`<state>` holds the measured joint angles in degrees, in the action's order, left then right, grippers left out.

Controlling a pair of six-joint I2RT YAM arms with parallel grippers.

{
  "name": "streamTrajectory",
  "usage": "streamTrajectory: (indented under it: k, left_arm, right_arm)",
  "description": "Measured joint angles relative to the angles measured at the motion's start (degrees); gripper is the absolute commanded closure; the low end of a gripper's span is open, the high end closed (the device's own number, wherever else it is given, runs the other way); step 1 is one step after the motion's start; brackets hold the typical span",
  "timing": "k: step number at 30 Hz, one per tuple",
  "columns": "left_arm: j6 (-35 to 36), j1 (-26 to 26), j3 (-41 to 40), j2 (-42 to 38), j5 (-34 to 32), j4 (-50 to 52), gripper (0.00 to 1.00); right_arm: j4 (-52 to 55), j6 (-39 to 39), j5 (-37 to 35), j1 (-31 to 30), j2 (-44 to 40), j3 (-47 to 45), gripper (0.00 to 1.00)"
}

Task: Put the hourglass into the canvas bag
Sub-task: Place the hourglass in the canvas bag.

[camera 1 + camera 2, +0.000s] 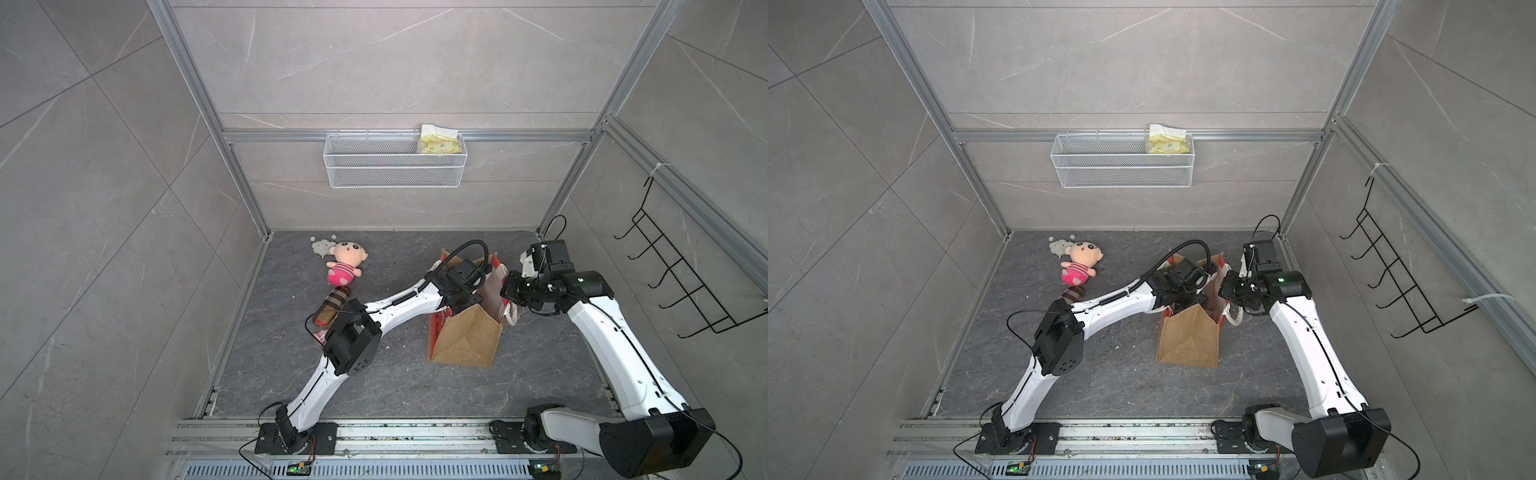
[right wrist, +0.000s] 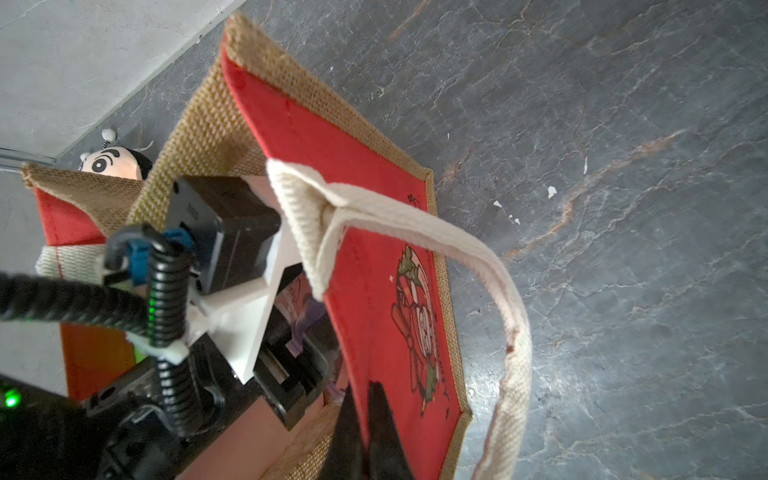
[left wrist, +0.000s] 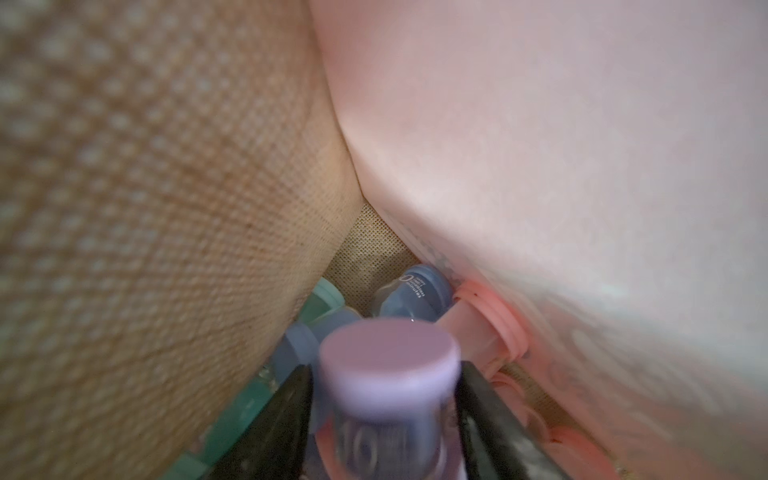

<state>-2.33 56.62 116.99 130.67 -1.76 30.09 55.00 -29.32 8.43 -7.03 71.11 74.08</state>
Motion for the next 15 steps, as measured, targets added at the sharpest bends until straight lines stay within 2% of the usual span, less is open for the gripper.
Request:
streamTrajectory:
  k: [2, 7, 10, 15]
  left_arm:
    - [-0.2, 0.0, 0.4, 0.0, 0.0, 0.0, 0.14]
    - [-0.8, 0.0, 0.5, -1.1, 1.6, 0.2, 0.03]
    - [-1.2, 0.0, -1.5, -4.5, 3.8, -0.7, 0.02]
    - [-2.5, 0.0, -8.3, -16.7, 5.9, -4.2, 0.01]
  right_arm:
    - [0.0, 0.0, 0.0, 0.0, 0.0, 0.0, 1.0]
    - [0.0, 0.4, 0.5, 0.0, 0.0, 0.0, 0.99]
    - [0.4, 1.0, 0.7, 0.0, 0.0, 0.1, 0.88]
    - [0.9, 2.8, 1.7, 0.0, -0.7, 1.8, 0.61]
